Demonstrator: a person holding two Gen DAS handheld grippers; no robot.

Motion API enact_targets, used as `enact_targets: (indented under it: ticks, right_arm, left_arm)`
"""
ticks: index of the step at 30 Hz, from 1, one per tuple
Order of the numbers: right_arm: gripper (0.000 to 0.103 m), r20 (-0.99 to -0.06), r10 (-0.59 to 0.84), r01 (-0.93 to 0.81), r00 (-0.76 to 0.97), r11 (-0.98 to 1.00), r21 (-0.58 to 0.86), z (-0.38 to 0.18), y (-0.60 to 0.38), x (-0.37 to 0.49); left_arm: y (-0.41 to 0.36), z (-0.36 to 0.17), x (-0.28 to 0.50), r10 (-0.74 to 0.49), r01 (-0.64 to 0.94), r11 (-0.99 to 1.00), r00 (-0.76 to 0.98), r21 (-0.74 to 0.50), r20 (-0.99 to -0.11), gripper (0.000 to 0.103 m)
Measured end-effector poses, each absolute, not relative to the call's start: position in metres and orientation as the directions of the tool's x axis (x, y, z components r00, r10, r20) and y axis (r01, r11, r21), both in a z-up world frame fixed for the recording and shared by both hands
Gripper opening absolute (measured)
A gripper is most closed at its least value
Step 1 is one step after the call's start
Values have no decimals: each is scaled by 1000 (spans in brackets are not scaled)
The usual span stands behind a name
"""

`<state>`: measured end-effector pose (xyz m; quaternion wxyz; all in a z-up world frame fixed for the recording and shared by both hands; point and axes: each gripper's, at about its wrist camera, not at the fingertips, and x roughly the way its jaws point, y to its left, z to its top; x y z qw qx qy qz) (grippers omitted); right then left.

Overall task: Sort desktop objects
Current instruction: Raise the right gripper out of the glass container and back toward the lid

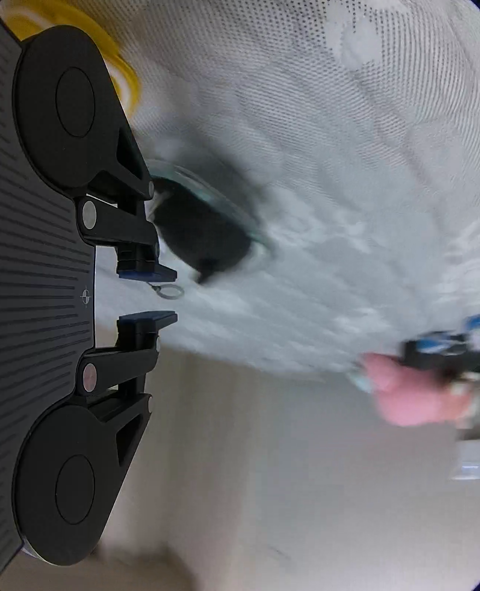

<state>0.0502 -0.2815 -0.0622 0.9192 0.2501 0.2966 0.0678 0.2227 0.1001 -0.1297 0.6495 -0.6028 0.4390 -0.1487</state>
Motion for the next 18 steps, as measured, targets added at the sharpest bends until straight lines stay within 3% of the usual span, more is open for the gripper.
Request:
enact_targets:
  ticks: [5, 11, 14, 18]
  right_arm:
    - [80, -511, 273, 35, 815, 857, 514, -62, -283, 50]
    - [82, -523, 276, 31, 807, 864, 503, -63, -281, 51]
    - [82, -533, 270, 46, 802, 861, 506, -66, -283, 54]
    - [82, -548, 265, 75, 794, 850, 521, -69, -287, 57]
  left_arm:
    - [87, -116, 221, -667, -367, 447, 470, -816, -577, 18]
    - [74, -88, 221, -538, -354, 672, 370, -650, -758, 38]
    - [71, -71, 220, -473, -348, 732, 357, -585, -805, 43]
    - [59, -42, 212, -387, -275, 822, 371, -498, -844, 56]
